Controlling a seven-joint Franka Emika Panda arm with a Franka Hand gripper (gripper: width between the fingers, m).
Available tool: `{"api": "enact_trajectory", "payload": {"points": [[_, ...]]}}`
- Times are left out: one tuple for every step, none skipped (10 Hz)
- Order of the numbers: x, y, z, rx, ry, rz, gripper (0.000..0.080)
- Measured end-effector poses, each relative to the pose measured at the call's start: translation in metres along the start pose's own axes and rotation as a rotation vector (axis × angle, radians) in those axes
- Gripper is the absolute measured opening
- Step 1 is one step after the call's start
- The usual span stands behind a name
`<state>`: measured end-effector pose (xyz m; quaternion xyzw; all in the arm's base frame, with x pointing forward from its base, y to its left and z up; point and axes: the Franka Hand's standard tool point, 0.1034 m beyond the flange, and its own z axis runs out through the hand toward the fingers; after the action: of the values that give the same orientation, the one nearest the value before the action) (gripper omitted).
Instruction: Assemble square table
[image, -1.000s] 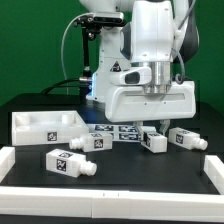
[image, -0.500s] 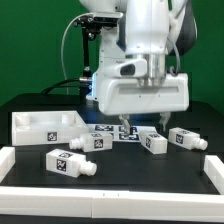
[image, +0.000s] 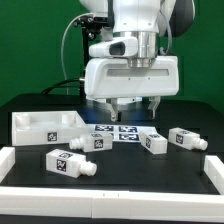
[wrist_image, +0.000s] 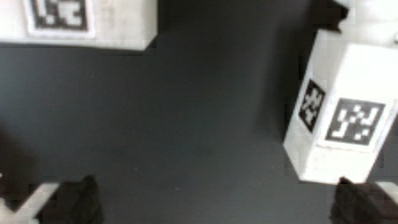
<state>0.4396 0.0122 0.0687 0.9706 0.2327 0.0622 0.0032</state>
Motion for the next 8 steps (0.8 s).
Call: {"api": "enact_trajectory", "payload": {"points": [[0.0,0.006,0.002,0.002,-0.008,-0.055,0.0648],[0.008,0.031,0.004,0.005,-0.022,-0.097,0.0648],[0.02,0.051,0.005,0.003,-0.019,-0.112,0.0648],[0.03,0.068,0.008,0.007,-0.024,-0.183,0.0648],[0.036,0.078,0.011,0.014,-0.03,-0.197,0.0648],[0.035,0.071,0.006,0.011,-0.024,-0.186,0.0648],[0.034,0.071,0.007,0.013,-0.027,-0.187,0.0648],[0.033,0.071,0.009,0.014,-0.028,-0.185,0.0648]]}}
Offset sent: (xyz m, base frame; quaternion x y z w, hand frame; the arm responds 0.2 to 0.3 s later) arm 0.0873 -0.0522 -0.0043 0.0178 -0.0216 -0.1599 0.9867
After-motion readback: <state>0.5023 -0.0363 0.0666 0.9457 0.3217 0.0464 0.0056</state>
